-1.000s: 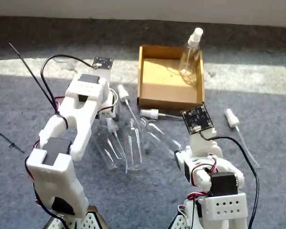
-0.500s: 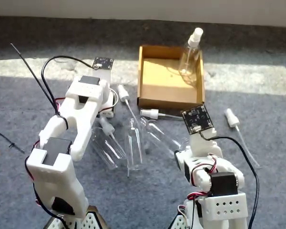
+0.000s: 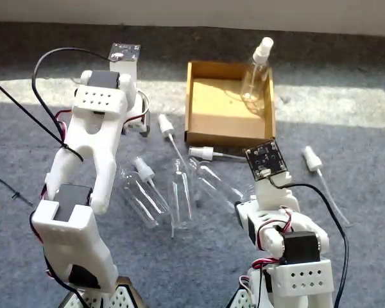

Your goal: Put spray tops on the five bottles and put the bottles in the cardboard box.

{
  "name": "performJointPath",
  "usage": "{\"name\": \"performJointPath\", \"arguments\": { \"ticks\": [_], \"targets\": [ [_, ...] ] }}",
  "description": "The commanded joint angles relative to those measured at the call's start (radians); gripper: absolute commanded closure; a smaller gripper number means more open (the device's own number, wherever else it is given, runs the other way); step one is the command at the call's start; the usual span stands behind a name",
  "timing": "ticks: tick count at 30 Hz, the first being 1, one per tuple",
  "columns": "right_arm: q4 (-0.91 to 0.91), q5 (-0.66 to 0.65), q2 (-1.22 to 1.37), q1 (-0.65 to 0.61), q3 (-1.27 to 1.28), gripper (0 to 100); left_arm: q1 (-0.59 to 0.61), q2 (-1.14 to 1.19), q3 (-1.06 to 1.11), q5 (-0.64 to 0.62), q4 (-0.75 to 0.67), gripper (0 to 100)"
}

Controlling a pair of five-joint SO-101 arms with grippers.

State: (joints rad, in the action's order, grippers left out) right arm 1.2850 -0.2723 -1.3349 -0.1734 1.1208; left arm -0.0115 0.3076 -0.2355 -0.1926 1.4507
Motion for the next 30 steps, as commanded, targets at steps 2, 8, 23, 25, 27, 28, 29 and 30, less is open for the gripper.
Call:
{"name": "performJointPath", "arguments": {
  "ticks": [2, 8, 23, 25, 27, 28, 29, 30],
  "targets": [
    [-0.021, 0.003, -0.004, -0.01, -0.002, 99.5, -0.007, -0.18, -0.097, 0.12, 0.284, 81],
    [-0.021, 0.003, -0.004, -0.01, -0.002, 99.5, -0.219, -0.541, 0.357, 0.307, 0.305, 82],
    [-0.021, 0.003, -0.002, -0.008, -0.001, 99.5, -0.239, -0.799, 1.026, 0.324, -0.245, 82],
    [-0.021, 0.003, -0.002, -0.008, -0.001, 99.5, -0.186, -0.773, 1.05, 0.327, -0.307, 82],
    [-0.021, 0.003, -0.002, -0.008, -0.001, 99.5, -0.127, -0.734, 1.056, 0.328, -0.347, 82],
    [-0.021, 0.003, -0.002, -0.008, -0.001, 99.5, -0.104, -0.708, 1.055, 0.342, -0.362, 82],
    [-0.021, 0.003, -0.002, -0.008, -0.001, 99.5, -0.082, -0.68, 1.053, 0.376, -0.376, 82],
    [-0.021, 0.003, -0.002, -0.008, -0.001, 99.5, -0.059, -0.653, 1.052, 0.404, -0.391, 82]
  ]
}}
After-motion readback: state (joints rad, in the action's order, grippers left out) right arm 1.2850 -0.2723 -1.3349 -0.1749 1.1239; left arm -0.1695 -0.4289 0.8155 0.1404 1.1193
